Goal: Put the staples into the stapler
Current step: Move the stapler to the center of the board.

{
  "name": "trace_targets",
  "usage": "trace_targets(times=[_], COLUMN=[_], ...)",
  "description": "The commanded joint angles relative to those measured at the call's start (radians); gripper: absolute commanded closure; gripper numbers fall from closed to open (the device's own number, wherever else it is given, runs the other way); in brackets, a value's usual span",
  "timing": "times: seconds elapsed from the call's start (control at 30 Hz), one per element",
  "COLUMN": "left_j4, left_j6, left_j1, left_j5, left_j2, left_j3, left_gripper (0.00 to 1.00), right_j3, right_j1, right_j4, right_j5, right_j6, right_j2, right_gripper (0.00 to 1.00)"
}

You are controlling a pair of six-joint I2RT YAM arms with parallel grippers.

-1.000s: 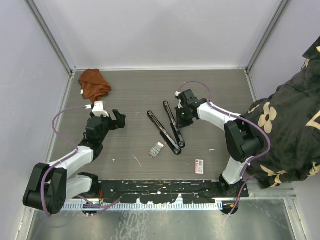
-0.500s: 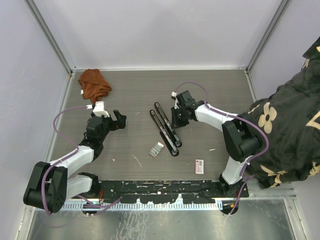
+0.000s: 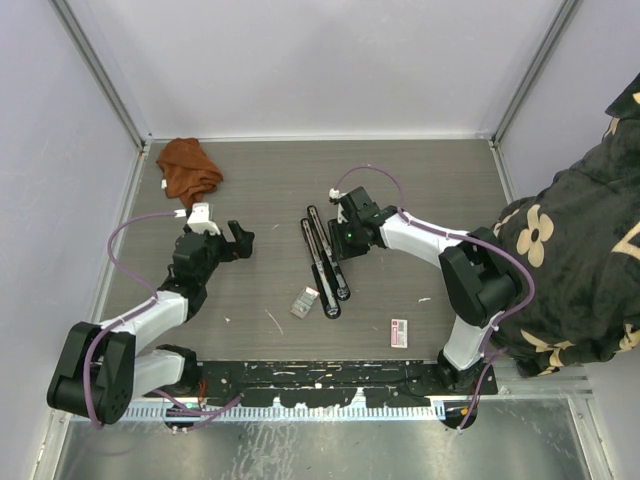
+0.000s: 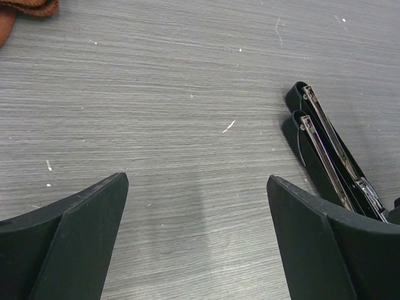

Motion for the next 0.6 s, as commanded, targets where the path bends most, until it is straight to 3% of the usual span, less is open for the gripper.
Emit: trace_targets(times=[0.0,0.57], left_j4=[0.04,0.037], left_j6=[0.003,0.004], left_j1=[0.004,0.002], left_j5=[0.02,0.021], left_j2=[0.011,0.007], left_j3=[0.015,0.014], left_gripper=[0.05,0.05], right_j3=[0.024,-0.081], right_j1=[0.006,0.006], right_j4=[0.019,0.156], right_j5=[0.045,-0.064], right_j6=[0.02,0.152], right_j2=[-0.039,-0.025], right_gripper=[0.58,0.52])
